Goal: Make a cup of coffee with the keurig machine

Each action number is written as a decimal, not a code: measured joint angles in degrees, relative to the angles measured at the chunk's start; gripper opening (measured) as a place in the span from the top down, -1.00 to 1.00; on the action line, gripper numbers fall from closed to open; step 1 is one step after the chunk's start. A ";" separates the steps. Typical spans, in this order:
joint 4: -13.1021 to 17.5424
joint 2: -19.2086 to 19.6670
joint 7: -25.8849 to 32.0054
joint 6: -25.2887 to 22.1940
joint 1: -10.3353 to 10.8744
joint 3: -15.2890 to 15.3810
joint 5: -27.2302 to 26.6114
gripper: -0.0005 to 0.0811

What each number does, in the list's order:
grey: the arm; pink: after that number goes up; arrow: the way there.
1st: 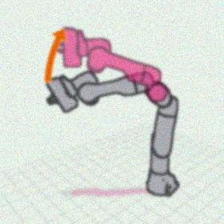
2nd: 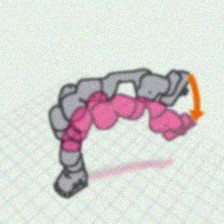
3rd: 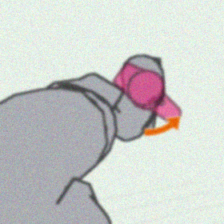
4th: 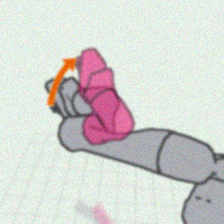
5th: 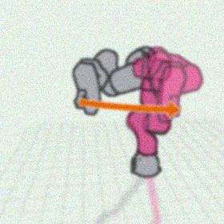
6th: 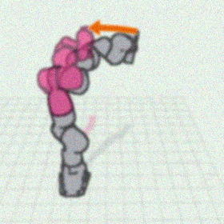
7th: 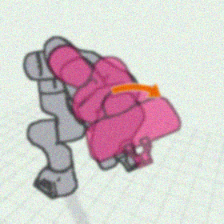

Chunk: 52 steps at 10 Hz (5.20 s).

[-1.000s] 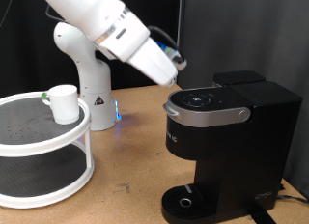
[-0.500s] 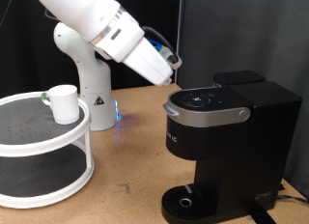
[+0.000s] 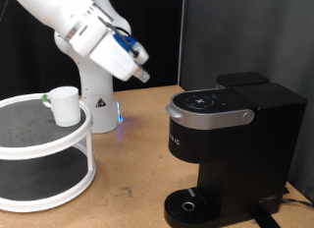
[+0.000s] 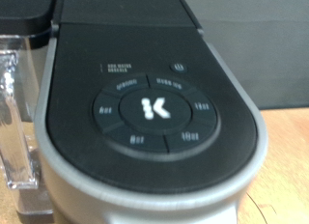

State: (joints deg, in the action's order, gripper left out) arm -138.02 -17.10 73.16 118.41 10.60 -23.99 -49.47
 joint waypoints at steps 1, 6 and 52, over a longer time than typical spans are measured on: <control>-2.25 -2.69 -0.89 1.47 -0.50 0.19 0.01 0.99; -3.00 -3.86 -10.90 1.35 -2.31 0.36 2.87 0.99; -21.69 -20.08 16.92 -10.28 -25.61 -28.65 30.42 -0.26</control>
State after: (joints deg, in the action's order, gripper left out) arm -159.71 -37.18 90.09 108.13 -15.01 -52.64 -19.04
